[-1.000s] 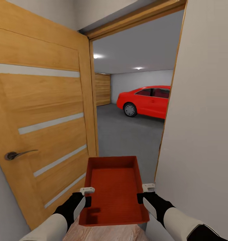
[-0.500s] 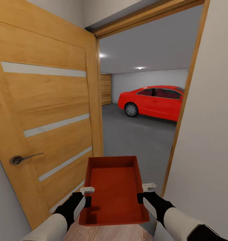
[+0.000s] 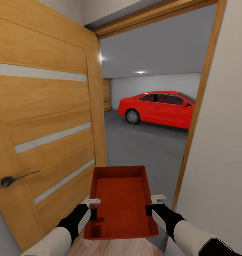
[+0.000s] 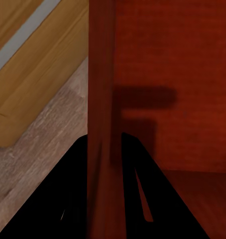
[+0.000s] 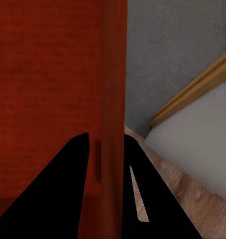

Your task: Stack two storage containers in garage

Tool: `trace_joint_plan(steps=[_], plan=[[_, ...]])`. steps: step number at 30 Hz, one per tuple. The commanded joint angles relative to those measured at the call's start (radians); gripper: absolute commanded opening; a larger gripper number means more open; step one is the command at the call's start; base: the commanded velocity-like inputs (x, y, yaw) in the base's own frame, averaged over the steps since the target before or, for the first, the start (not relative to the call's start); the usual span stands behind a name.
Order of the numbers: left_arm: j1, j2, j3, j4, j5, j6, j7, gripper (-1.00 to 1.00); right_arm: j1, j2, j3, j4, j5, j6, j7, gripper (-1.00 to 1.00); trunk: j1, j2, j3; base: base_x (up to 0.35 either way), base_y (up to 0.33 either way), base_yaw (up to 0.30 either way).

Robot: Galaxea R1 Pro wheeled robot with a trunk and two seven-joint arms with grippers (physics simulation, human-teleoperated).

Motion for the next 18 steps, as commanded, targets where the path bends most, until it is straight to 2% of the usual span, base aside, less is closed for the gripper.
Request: trace_joint_plan(steps=[1, 18], plan=[[0.001, 0.044, -0.006, 0.011, -0.016, 0.009, 0.013, -1.00, -0.001, 0.000, 0.011, -0.004, 0.000, -0.027, -0.006, -1.00, 0.001, -0.001, 0.000, 0.119, 0.161, -0.241], [0.001, 0.044, -0.006, 0.011, -0.015, 0.009, 0.013, -1.00, -0.001, 0.000, 0.011, -0.004, 0.000, -0.026, -0.006, -1.00, 0.001, -0.001, 0.000, 0.119, 0.160, -0.241]])
